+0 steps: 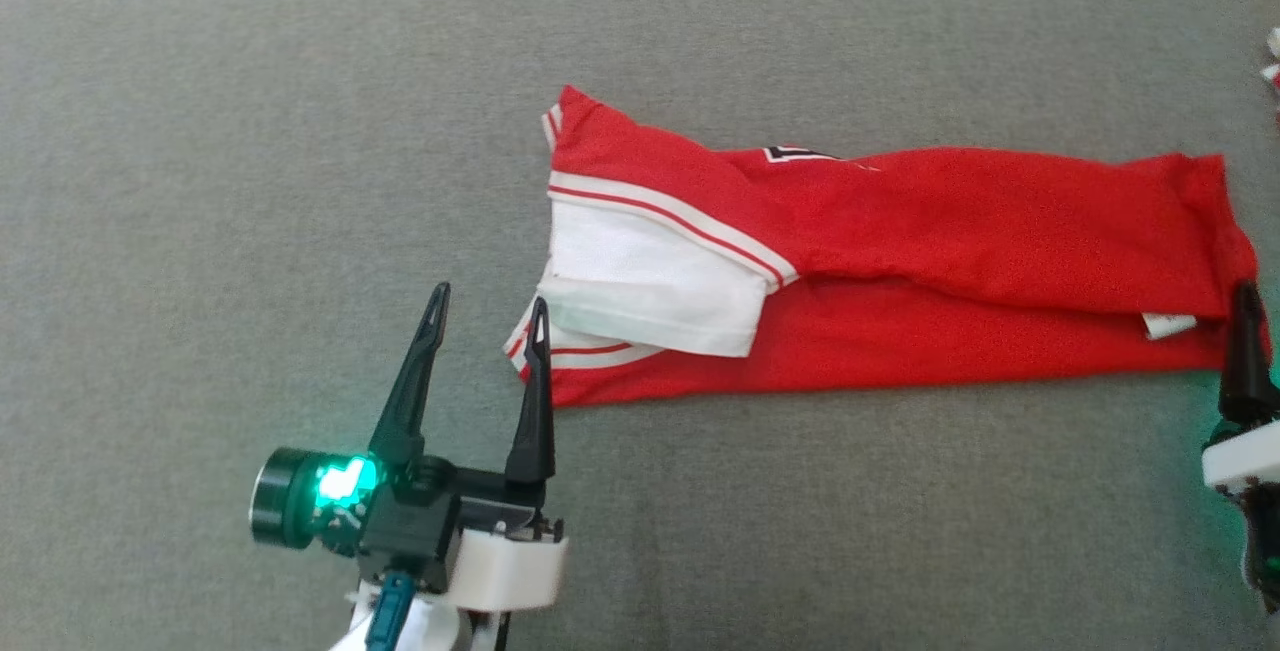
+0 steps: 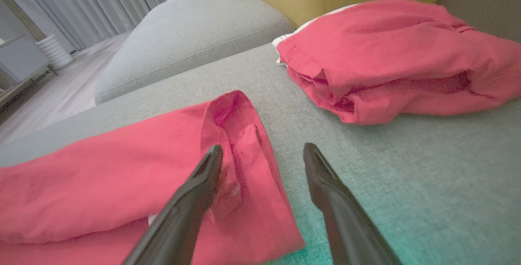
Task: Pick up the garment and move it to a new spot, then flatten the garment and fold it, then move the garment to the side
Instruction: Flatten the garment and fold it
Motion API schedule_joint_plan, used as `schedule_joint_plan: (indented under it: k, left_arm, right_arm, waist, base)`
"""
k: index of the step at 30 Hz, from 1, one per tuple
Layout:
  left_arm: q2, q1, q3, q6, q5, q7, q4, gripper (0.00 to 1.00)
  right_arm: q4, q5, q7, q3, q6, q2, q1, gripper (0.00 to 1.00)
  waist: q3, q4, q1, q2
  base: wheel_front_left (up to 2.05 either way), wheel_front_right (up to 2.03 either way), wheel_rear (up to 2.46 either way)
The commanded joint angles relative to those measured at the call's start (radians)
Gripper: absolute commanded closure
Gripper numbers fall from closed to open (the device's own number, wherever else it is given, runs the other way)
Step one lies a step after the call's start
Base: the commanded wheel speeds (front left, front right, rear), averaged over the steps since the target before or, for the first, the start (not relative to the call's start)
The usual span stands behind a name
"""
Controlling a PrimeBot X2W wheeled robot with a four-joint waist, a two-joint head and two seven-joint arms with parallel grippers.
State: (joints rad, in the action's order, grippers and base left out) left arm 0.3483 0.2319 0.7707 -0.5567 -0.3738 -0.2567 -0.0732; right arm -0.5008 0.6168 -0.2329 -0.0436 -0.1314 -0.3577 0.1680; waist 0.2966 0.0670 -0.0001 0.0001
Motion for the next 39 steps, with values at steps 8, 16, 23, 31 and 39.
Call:
schedule_joint_plan:
  k: [8,16,23,31,39]
  left_arm:
    - [-0.073,-0.046,-0.134,0.099,0.096,-0.005,0.006,0.0]
    - [-0.121,-0.095,-0.21,0.17,0.149,-0.005,0.019,0.0]
    - [-0.145,-0.109,-0.252,0.214,0.184,-0.005,0.023,0.0]
    - [-0.175,-0.116,-0.294,0.262,0.214,-0.005,0.034,0.0]
    - [-0.212,-0.122,-0.32,0.305,0.234,-0.005,0.049,0.0]
  right_arm:
    - [-0.097,-0.001,0.181,-0.002,0.001,-0.012,0.06,0.22]
    - [-0.03,0.026,0.183,0.013,0.001,-0.032,0.043,1.0]
    - [0.028,0.059,0.192,-0.037,0.001,-0.081,0.065,1.0]
    - [0.312,0.206,0.257,-0.055,0.001,-0.102,0.094,1.0]
    - [0.598,0.227,0.328,0.116,0.001,0.018,0.121,1.0]
  waist:
    - [-0.013,0.042,0.0001,-0.0001]
    - [-0.03,0.018,0.0001,-0.0001]
    - [-0.032,-0.016,0.0001,-0.0001]
    - [-0.03,-0.027,0.0001,-0.0001]
    - [-0.034,0.003,0.0001,-0.0001]
  base:
    - [0.0,0.0,0.0]
    - [0.0,0.0,0.0]
    - [0.0,0.0,0.0]
    - [0.0,0.0,0.0]
    - [0.0,0.0,0.0]
